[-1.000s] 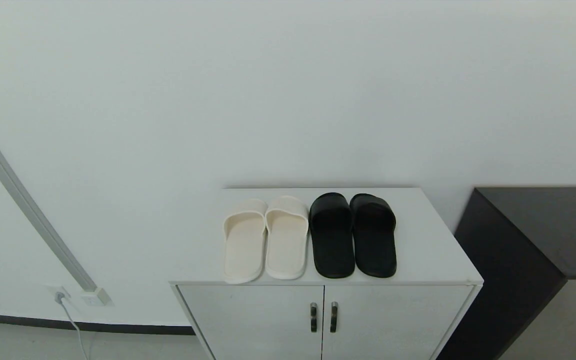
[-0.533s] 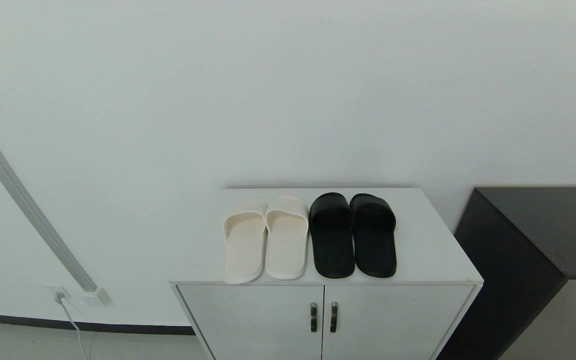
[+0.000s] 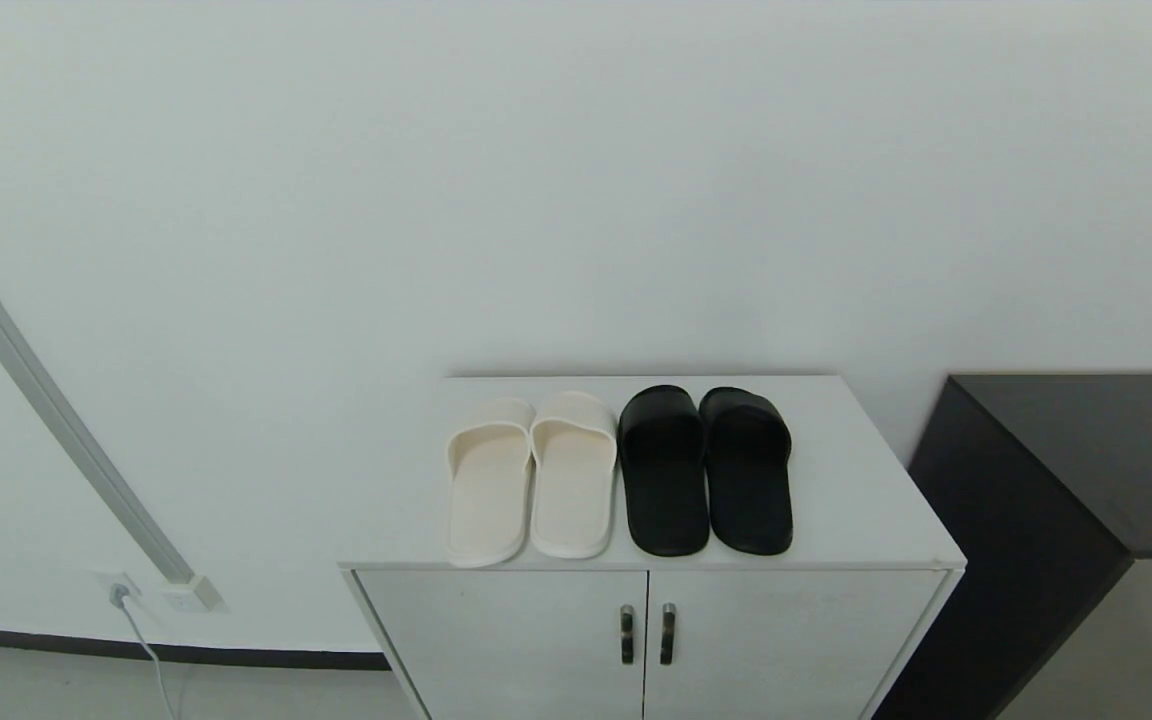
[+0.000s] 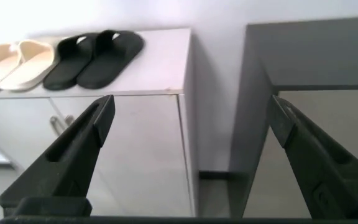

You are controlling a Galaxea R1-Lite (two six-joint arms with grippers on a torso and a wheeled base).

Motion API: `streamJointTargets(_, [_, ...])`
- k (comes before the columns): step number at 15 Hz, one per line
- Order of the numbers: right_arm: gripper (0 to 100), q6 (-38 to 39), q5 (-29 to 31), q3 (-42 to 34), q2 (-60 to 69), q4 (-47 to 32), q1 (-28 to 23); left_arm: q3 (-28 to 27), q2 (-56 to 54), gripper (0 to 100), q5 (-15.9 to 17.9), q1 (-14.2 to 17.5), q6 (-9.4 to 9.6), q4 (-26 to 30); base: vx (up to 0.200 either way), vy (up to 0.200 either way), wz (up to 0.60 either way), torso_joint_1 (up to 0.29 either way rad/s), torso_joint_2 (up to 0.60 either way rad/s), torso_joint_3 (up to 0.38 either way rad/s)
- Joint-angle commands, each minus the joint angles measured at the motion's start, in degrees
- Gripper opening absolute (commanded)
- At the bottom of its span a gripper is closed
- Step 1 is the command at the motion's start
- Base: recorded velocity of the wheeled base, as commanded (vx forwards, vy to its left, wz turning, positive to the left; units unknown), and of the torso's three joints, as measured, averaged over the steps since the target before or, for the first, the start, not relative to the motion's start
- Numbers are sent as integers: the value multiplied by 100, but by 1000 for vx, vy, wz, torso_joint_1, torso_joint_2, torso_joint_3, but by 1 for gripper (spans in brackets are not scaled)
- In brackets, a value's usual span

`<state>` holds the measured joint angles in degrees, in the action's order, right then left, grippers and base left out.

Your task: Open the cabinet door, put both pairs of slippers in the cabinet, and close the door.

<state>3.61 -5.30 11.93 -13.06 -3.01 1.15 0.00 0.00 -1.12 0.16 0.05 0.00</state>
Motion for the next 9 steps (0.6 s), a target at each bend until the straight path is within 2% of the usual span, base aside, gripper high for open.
streamJointTargets(1, [100, -97, -472, 336, -2078, 609, 105, 0, 0, 0, -28, 2, -5, 0, 0, 0, 0, 0, 0, 0])
streamJointTargets(3, [100, -132, -366, 433, -3194, 1523, 553, 0, 0, 0, -37, 2, -22, 0, 0, 0, 0, 0, 0, 0])
streamJointTargets(5, [100, -71, 179, 687, -3985, 1910, 1239, 0, 0, 0, -28, 2, -22, 0, 0, 0, 0, 0, 0, 0])
streamJointTargets(7, [100, 615, 1488, 1224, -4820, 2279, 2847, 0, 0, 0, -20, 2, -14, 0, 0, 0, 0, 0, 0, 0])
streamJointTargets(8, [100, 852, 1937, 1487, -5163, 2331, 3375, 0, 0, 0, -28, 2, -14, 0, 0, 0, 0, 0, 0, 0])
streamJointTargets(9, [100, 931, 2112, 1681, -5418, 2340, 3630, 0, 0, 0, -28, 2, -14, 0, 0, 0, 0, 0, 0, 0])
